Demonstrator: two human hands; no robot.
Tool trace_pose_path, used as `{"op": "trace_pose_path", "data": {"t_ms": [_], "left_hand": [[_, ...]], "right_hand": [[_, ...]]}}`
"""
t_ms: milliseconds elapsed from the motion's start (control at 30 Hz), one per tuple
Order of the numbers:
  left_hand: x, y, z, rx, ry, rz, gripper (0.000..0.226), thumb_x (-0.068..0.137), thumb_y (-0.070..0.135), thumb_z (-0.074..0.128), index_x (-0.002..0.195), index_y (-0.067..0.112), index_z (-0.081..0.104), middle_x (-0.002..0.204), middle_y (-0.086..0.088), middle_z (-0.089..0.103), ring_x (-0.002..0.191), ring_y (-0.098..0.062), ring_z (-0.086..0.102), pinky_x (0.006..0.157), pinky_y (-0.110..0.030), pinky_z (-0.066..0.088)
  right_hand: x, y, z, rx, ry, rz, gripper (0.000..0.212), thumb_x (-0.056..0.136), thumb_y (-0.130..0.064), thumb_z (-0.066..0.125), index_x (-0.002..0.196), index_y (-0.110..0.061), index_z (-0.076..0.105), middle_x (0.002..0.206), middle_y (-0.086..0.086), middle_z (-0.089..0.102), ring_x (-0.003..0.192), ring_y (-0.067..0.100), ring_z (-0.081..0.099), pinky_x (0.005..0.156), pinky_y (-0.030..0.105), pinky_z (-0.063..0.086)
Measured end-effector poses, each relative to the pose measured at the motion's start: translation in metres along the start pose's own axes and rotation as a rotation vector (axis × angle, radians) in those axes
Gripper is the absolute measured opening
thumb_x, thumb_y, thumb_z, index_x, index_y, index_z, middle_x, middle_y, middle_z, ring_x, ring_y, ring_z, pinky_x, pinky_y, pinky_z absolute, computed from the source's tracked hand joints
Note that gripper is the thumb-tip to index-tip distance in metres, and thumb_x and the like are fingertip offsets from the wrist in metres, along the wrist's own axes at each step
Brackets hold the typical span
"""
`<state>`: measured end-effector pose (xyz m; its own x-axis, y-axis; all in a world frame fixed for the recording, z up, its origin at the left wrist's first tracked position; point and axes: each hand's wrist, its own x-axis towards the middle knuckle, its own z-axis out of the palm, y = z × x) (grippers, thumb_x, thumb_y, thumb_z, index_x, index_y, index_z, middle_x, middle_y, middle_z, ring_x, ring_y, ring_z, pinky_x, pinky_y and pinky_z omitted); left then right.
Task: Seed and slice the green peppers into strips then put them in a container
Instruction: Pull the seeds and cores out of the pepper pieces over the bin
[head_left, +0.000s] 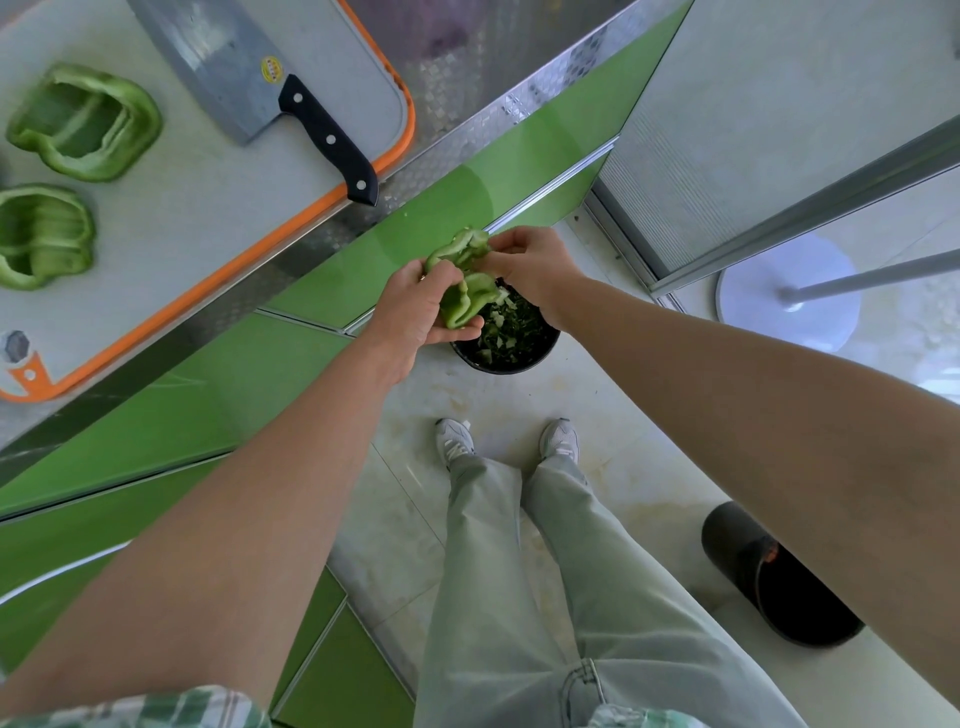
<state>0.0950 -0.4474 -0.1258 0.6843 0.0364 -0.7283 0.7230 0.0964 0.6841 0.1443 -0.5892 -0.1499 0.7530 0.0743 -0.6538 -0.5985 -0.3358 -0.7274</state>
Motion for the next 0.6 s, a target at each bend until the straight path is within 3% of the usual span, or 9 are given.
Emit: {"op": "trace_pose_path", "data": {"t_ms": [100,167,233,333,500,600], "left_hand": [[0.000,-0.001,-0.003,0.041,0.055,0.027,0.008,0.090,0.013,0.054,0.096,0.007,0.055,0.085,-0.017,0.062,0.066,-0.029,0.065,0.066,-0.041,0.062],[0.000,-0.002,-0.006,0.074,0.064,0.030,0.010,0.092,0.013,0.052,0.098,0.005,0.054,0.086,-0.020,0.059,0.060,-0.027,0.062,0.058,-0.036,0.060],[0.000,-0.004,-0.007,0.088,0.070,0.028,0.012,0.091,0.014,0.052,0.099,0.004,0.053,0.085,-0.020,0.058,0.056,-0.026,0.061,0.052,-0.032,0.057],[0.001,-0.007,-0.006,0.165,0.073,0.049,0.015,0.091,0.016,0.054,0.105,0.008,0.053,0.085,-0.014,0.063,0.056,-0.023,0.061,0.050,-0.029,0.054],[-0.003,-0.011,-0.005,0.273,0.052,0.129,0.023,0.092,0.016,0.056,0.115,0.014,0.053,0.092,-0.008,0.066,0.063,-0.021,0.064,0.057,-0.034,0.057],[-0.004,-0.013,-0.008,0.267,0.068,0.120,0.025,0.091,0.012,0.056,0.116,0.014,0.052,0.097,-0.011,0.065,0.066,-0.023,0.064,0.057,-0.034,0.057]], "right_hand": [[-0.001,0.009,-0.011,0.039,-0.045,0.022,0.018,0.088,-0.003,0.057,0.085,-0.016,0.069,0.079,-0.003,0.070,0.074,0.005,0.065,0.078,0.021,0.052],[-0.002,0.016,-0.015,0.069,-0.006,0.030,0.015,0.093,-0.013,0.055,0.098,-0.012,0.069,0.090,0.001,0.072,0.077,0.006,0.065,0.077,0.020,0.049],[-0.003,0.017,-0.014,0.133,-0.008,0.024,0.023,0.094,-0.029,0.059,0.106,-0.010,0.065,0.101,0.007,0.071,0.080,0.013,0.066,0.079,0.027,0.051],[-0.008,0.006,-0.004,0.107,-0.130,-0.002,0.037,0.088,-0.040,0.065,0.107,-0.009,0.061,0.093,0.005,0.068,0.074,0.013,0.065,0.073,0.026,0.055],[-0.009,-0.003,0.008,0.023,-0.111,0.042,0.032,0.076,-0.036,0.079,0.080,-0.015,0.056,0.075,-0.002,0.060,0.065,0.011,0.056,0.065,0.025,0.053],[-0.010,-0.003,0.007,0.136,-0.126,0.115,0.022,0.084,-0.023,0.073,0.092,-0.007,0.062,0.083,0.006,0.065,0.070,0.015,0.063,0.069,0.026,0.059]]}}
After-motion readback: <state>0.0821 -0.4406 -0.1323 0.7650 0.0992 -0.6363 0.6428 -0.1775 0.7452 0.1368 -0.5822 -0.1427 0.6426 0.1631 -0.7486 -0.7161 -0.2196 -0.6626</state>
